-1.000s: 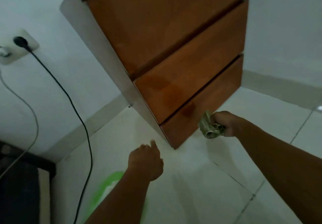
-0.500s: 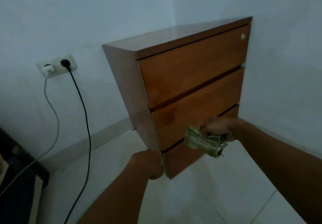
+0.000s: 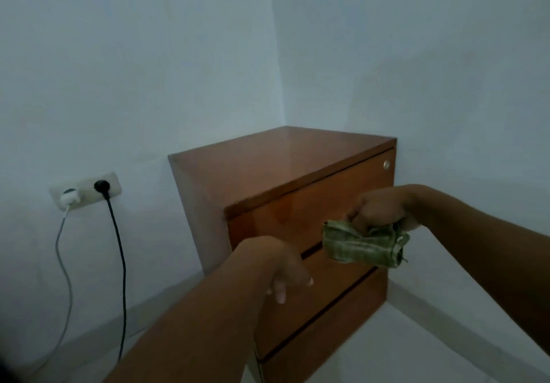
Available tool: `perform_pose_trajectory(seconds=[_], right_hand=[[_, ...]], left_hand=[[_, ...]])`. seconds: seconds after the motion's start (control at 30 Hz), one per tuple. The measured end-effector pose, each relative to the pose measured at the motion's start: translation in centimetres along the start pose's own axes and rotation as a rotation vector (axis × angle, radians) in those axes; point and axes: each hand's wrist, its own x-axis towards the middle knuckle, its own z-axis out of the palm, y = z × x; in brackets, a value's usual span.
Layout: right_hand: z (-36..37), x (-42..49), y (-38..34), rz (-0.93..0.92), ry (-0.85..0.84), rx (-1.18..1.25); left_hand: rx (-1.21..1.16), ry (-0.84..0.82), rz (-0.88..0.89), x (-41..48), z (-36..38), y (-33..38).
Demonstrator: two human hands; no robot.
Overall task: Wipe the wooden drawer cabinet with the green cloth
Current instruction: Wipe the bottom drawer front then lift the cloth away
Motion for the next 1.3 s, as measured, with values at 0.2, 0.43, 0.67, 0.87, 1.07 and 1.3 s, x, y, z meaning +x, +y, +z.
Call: perform_pose_trajectory(seconds=[0.2,0.43,0.67,0.87,1.07,1.3], right_hand=[[-9.4,-6.4,-7.2,0.071,-0.050,0.018],[-20.4,-16.2,-17.8,0.044,0.026,0.003],[-27.7,-26.2,-25.2,0.053,0.011,0.058],[-30.8,-28.0,-27.2,0.048,0.017,0.070],[-31.1,-23.7,-26.0,0.103,-0.037,0.055],[-30.0,-16.2,-21.3,0.267,-0.109,0.044]], left_hand=[[0.033,0.078,0.089,-6.3,-11.5,3.3],[-0.111,0.256,0.160,-19.0,-25.2,8.0],[-0.235,0.223,0.187,-29.8,-33.8,12.1],[-0.299,0.243,0.192,-31.6,-36.6,13.5],[-0.363,0.173,0.129,-28.0,-36.5,11.4],[-0.418,0.044,0.041,-21.0,-36.6,7.4]])
